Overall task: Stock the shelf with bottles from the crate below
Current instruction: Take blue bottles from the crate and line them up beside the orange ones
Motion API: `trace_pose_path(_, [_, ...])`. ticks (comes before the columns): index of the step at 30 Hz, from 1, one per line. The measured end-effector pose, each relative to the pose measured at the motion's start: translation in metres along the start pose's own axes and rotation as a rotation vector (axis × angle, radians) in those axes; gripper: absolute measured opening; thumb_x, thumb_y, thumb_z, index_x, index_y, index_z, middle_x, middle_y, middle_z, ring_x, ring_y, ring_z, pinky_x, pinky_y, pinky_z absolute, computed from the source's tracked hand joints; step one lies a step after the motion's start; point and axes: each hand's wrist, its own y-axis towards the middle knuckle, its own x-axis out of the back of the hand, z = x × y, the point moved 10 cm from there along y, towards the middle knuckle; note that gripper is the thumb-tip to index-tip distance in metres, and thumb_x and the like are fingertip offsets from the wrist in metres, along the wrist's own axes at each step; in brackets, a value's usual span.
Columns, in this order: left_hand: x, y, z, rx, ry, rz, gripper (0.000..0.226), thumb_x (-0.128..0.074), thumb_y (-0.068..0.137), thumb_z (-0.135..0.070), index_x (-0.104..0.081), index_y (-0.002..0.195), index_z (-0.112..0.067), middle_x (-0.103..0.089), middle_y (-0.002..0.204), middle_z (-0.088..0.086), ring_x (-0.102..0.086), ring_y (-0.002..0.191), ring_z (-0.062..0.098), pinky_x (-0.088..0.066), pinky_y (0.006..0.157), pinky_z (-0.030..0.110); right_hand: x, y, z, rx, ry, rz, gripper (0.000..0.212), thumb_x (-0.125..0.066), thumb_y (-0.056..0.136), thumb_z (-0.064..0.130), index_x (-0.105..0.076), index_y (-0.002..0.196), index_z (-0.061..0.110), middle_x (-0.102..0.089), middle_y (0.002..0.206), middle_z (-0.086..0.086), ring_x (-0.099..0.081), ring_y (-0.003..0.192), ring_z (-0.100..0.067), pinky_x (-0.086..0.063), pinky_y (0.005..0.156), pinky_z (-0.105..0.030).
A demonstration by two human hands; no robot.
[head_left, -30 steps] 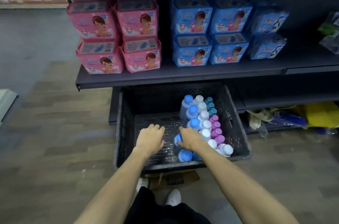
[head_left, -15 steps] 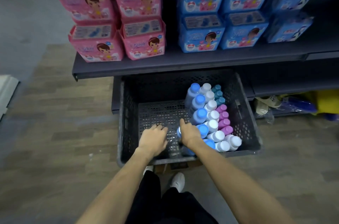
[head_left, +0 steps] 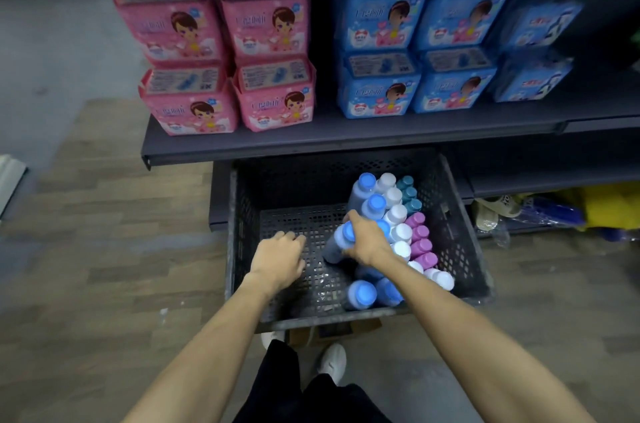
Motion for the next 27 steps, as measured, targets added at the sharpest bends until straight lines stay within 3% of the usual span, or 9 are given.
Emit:
trace_pose_path(6, [0.052, 0.007, 0.011, -0.021, 0.072, -0.108, 0.03, -0.047, 0.091, -0.031, -0.051, 0.117, -0.016, -0.058, 0.109, 0.003, -0.055, 0.104, 0.024, -0.045, 0.065, 0.036, 0.065, -0.006, 0.035, 0.145, 0.072, -0.095, 0.047, -0.075, 0.074, 0.014, -0.049, 0.113, 0.015, -0.064, 0.102, -0.01, -0.06, 0.089, -0.027, -0.051, 0.077, -0.039])
trace_pose_path(15, [0.161, 0.01, 0.017, -0.001, 0.151, -0.338, 0.024, -0.049, 0.087, -0.026, -0.053, 0.107, -0.014, -0.06, 0.103, 0.004, -0.056, 0.1, 0.026, -0.035, 0.061, 0.034, 0.18, -0.036, 0.087, 0.298, 0.086, -0.268, 0.058, -0.082, 0.075, 0.028, -0.035, 0.107, 0.018, -0.048, 0.074, 0.003, -0.048, 0.067, -0.023, -0.04, 0.055, -0.035])
trace_pose_path(21, [0.243, 0.007, 0.015, -0.018, 0.152, -0.518, 0.024, -0.054, 0.086, -0.026, -0.053, 0.106, -0.013, -0.06, 0.102, 0.005, -0.057, 0.098, 0.029, -0.039, 0.065, 0.036, 0.262, -0.07, 0.128, 0.432, 0.119, -0.392, 0.052, -0.079, 0.08, 0.031, -0.034, 0.104, 0.016, -0.045, 0.077, 0.002, -0.044, 0.062, -0.015, -0.032, 0.052, -0.029])
trace_pose_path(27, [0.325, -0.002, 0.01, -0.044, 0.257, -0.674, 0.024, -0.055, 0.086, -0.027, -0.055, 0.106, -0.014, -0.061, 0.1, 0.004, -0.058, 0.094, 0.028, -0.038, 0.061, 0.035, 0.333, -0.102, 0.169, 0.537, 0.139, -0.531, 0.045, -0.075, 0.082, 0.033, -0.037, 0.101, 0.016, -0.053, 0.078, -0.002, -0.046, 0.062, -0.015, -0.036, 0.053, -0.03])
